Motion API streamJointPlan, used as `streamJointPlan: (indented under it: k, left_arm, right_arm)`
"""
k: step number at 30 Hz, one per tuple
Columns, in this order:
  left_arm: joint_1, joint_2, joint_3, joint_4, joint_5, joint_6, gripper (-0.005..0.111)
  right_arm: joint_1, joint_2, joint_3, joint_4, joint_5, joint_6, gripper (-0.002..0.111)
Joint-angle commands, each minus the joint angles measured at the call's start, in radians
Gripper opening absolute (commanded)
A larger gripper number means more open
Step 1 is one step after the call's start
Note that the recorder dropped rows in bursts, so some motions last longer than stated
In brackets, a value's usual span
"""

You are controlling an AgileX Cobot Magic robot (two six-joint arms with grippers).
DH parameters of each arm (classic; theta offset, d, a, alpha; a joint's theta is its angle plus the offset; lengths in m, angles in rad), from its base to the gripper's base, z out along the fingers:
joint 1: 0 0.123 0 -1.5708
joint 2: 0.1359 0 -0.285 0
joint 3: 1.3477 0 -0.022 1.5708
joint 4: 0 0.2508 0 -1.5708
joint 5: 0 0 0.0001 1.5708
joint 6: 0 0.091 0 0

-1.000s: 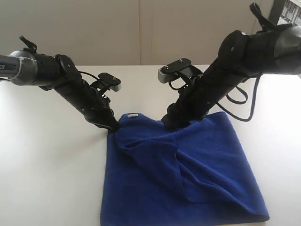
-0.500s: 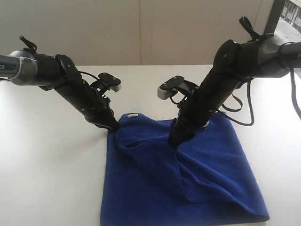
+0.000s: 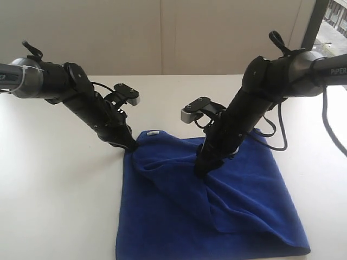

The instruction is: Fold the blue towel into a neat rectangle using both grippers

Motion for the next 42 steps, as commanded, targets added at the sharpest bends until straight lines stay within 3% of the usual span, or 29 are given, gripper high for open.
streamJointPlan:
  k: [1, 16, 30, 36, 42]
  left_arm:
    - [0.001, -0.033, -0.002, -0.007, -0.009, 0.007, 0.0]
    - [0.001, -0.009, -0.002, 0.016, -0.036, 0.009, 0.0]
    - [0.001, 0.035, -0.002, 0.021, -0.038, 0.009, 0.0]
    - [0.001, 0.037, -0.002, 0.023, -0.042, 0.009, 0.0]
    - [0.001, 0.037, -0.002, 0.023, -0.044, 0.009, 0.0]
  right_arm:
    - [-0.002, 0.001, -0.008, 0.012, 0.006, -0.014, 0.032]
    - [-0.002, -0.012, -0.008, 0.021, 0.035, -0.016, 0.006]
    - [-0.001, -0.096, -0.008, 0.118, 0.121, -0.101, 0.005]
    - [0.076, -0.132, -0.008, 0.122, 0.234, -0.128, 0.005]
    - [0.184, -0.158, -0.008, 0.091, 0.23, -0.126, 0.0]
